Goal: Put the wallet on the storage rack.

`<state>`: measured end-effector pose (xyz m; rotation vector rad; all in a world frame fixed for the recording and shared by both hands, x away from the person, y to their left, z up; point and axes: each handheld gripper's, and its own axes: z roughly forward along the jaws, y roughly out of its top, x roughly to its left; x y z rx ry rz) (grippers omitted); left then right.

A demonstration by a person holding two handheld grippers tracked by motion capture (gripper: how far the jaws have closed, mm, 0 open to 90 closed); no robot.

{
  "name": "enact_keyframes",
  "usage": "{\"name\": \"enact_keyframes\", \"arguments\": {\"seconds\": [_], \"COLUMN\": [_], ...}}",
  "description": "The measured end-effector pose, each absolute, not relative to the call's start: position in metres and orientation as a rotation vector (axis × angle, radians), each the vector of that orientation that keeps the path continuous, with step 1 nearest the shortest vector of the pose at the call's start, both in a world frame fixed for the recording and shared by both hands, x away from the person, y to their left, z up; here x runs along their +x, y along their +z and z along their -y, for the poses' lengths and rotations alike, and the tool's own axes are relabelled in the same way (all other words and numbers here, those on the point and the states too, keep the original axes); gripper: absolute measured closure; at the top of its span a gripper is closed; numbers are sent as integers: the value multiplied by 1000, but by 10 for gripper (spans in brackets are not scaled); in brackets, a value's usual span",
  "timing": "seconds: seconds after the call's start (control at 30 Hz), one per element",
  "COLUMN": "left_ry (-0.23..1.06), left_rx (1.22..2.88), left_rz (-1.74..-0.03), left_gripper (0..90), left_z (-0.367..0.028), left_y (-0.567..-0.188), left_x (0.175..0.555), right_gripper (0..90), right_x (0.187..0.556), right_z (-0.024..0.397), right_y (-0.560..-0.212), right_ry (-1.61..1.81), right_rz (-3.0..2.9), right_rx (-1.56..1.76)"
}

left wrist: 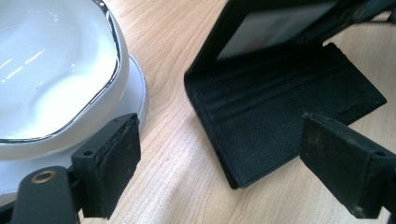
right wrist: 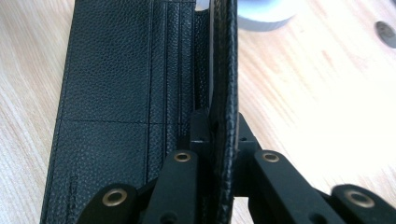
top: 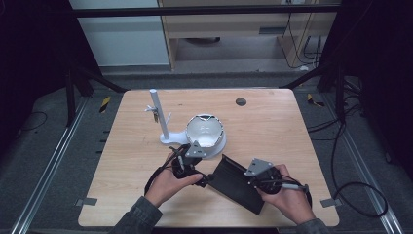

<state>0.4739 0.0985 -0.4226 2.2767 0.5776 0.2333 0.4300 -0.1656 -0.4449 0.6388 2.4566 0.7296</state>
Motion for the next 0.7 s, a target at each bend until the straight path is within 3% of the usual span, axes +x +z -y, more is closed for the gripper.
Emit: {"name": "enact_keyframes", "arguments": {"seconds": [0.7], "left_ry": [274], "left_rx": [2287], "left_rz": [-463], "left_gripper": [106], "left_z": [-87], "left_y": [-389], "left_x": [480], "right_gripper": [843], "right_x": [419], "right_z": [207], "right_y": [-409], "right_ry": [1081], "right_rz": [-2181], "right_rx": [640]}}
